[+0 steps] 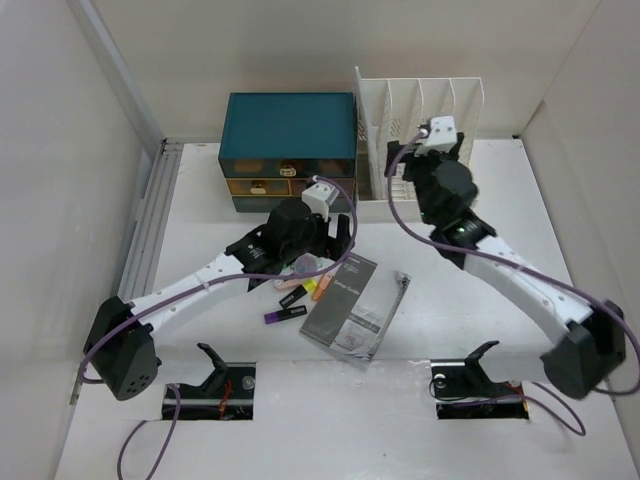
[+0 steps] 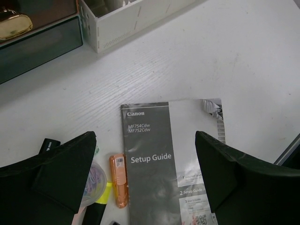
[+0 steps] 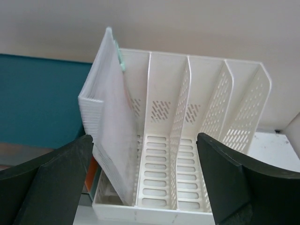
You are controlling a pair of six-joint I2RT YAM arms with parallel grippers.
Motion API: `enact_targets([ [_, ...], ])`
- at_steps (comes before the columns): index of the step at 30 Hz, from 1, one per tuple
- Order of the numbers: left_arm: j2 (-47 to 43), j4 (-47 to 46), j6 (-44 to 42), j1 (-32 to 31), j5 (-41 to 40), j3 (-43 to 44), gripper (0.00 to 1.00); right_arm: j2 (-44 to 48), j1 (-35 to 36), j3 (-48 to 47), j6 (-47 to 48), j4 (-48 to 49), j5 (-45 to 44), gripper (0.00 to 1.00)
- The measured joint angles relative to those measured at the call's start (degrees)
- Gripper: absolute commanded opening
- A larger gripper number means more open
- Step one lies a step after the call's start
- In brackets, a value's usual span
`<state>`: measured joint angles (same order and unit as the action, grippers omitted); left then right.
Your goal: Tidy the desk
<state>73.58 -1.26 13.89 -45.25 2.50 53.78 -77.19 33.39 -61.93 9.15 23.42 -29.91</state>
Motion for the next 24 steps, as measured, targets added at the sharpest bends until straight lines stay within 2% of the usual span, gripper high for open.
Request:
enact_targets([
  [4, -1.68, -0.11, 0.09, -0.07, 0.39, -1.29, 0.75, 12.96, -2.86, 0.94, -1.53, -9.14, 10.64, 0.88],
  [6, -1.62, -0.13, 0.11, -0.37, 0.68, -1.88, 0.7, 17.4, -6.27, 1.57, -3.91, -13.4, 18.73, 0.81],
  [9, 0.0, -0.17, 0.13, -2.08, 1.14, -2.25, 0.63, 21.44, -11.65, 6.97, -9.42, -17.53, 33.81, 0.8],
  [12, 3.19, -0.17, 0.22, -4.42, 2.12, -2.34, 0.54, 20.26, -14.49, 13.75, -13.31, -21.35, 44.02, 0.8],
  [17, 9.38, -0.13, 0.37, -7.19, 3.5, -2.54, 0.51, 11.85, -18.27, 19.52, -18.8, -29.03, 58.07, 0.81],
  [24, 12.59, -0.2, 0.63, -8.41, 3.93, -2.75, 0.49, 3.76, -21.33, 20.24, -22.23, -29.68, 69.26, 0.8],
])
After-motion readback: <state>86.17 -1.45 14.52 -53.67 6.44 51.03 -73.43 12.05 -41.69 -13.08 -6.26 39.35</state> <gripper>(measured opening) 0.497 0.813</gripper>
